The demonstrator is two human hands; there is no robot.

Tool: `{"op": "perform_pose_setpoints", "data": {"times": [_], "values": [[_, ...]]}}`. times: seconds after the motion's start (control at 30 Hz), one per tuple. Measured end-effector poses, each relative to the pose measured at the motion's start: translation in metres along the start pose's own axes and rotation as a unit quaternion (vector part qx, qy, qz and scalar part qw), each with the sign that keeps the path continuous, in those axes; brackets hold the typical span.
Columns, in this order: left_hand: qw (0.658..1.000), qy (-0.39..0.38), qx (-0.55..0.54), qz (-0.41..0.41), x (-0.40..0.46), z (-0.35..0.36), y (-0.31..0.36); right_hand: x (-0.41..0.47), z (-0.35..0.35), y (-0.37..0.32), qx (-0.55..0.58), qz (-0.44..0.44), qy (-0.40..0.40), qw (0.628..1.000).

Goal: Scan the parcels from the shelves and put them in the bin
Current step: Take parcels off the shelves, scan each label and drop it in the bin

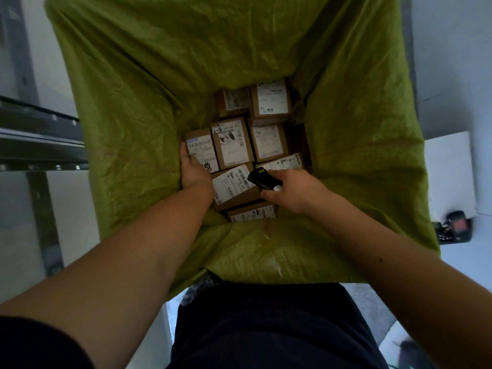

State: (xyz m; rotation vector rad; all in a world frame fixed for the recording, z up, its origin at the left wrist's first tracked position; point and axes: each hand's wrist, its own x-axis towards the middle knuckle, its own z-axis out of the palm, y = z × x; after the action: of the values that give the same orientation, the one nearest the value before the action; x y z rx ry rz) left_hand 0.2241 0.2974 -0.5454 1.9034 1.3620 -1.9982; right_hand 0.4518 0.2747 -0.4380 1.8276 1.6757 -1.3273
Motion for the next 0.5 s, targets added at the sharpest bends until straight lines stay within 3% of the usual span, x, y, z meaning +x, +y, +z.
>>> {"op": "perform_pose_setpoints", "data": {"times": [0.13,0.5], "values": [[1.0,0.006,0.009,-0.029,0.007,0.008,0.001,0.001,0.003,0.003,0.011,-0.004,0.002,1.0],[0.999,0.035,-0.013,-0.007,-0.015,0.007,0.0,-0.001,0.003,-0.003,0.003,0.001,0.007,1.0]]}}
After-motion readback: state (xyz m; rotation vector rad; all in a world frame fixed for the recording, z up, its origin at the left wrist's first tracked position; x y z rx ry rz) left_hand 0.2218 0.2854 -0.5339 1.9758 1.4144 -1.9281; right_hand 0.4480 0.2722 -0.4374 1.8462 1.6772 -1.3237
